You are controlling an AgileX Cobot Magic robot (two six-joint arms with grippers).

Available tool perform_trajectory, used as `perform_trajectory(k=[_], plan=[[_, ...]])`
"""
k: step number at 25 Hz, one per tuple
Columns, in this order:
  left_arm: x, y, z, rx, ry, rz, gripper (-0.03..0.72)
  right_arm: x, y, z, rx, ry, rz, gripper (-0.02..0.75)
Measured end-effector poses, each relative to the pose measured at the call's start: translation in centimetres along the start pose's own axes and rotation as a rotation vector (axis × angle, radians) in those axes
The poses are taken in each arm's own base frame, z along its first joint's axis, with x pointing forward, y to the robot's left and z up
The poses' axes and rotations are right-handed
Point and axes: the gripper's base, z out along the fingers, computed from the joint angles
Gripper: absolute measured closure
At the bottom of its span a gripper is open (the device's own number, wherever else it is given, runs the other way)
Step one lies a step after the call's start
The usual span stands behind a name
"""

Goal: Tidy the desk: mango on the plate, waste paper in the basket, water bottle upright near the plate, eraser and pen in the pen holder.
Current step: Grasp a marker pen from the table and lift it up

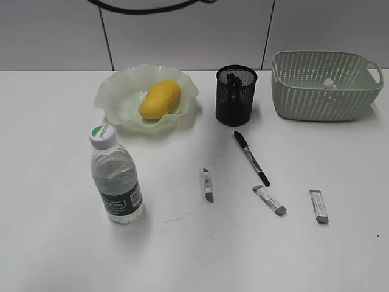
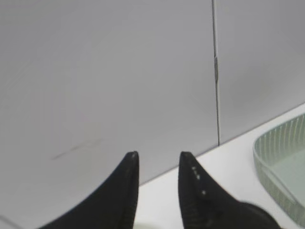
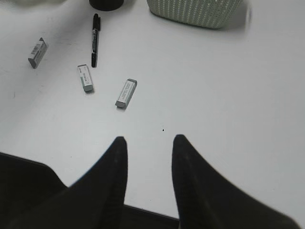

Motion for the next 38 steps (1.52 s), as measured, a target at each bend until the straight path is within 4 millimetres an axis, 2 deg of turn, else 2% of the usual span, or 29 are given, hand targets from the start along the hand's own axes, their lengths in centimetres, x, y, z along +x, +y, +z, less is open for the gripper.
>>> perform_trajectory(k=[3, 5, 6, 9, 11, 15, 17, 19, 22, 24, 26, 29, 38], plan=[[-1.2, 1.4, -4.0, -0.003, 0.117, 0.034, 0.477, 0.0, 0.0, 0.0, 0.000, 0.000, 0.000, 0.470], [-1.3, 2.6, -7.3, -0.010, 0.175, 0.044, 0.477, 0.0, 0.0, 0.0, 0.000, 0.000, 0.000, 0.470], [-1.1, 3.2, -8.8, -0.012, 0.196, 0.048, 0.477, 0.0, 0.0, 0.0, 0.000, 0.000, 0.000, 0.471], [0.7, 5.2, -15.0, -0.009, 0.242, 0.053, 0.458, 0.0, 0.0, 0.0, 0.000, 0.000, 0.000, 0.471], [2.8, 6.8, -20.0, -0.003, 0.254, 0.043, 0.420, 0.0, 0.0, 0.0, 0.000, 0.000, 0.000, 0.471], [8.3, 9.5, -29.6, 0.014, 0.264, -0.035, 0.289, 0.0, 0.0, 0.0, 0.000, 0.000, 0.000, 0.471], [11.0, 10.7, -34.0, 0.030, 0.232, -0.095, 0.203, 0.0, 0.0, 0.0, 0.000, 0.000, 0.000, 0.471], [13.8, 11.5, -37.2, 0.044, 0.227, -0.146, 0.123, 0.0, 0.0, 0.0, -0.001, 0.000, 0.001, 0.471], [17.5, 11.9, -40.3, 0.075, 0.247, -0.212, 0.082, 0.0, 0.0, 0.0, -0.001, 0.000, 0.002, 0.471], [19.5, 12.1, -41.6, 0.094, 0.239, -0.242, 0.078, 0.0, 0.0, 0.0, -0.001, 0.000, 0.002, 0.471], [21.2, 12.2, -42.4, 0.104, 0.217, -0.257, 0.081, 0.0, 0.0, 0.0, -0.001, 0.000, 0.002, 0.471], [23.2, 12.1, -42.6, 0.113, 0.195, -0.224, 0.102, 0.0, 0.0, 0.0, -0.001, 0.000, 0.001, 0.471], [23.6, 11.6, -42.3, 0.159, 0.161, -0.146, 0.132, 0.0, 0.0, 0.0, -0.002, -0.001, 0.001, 0.471]])
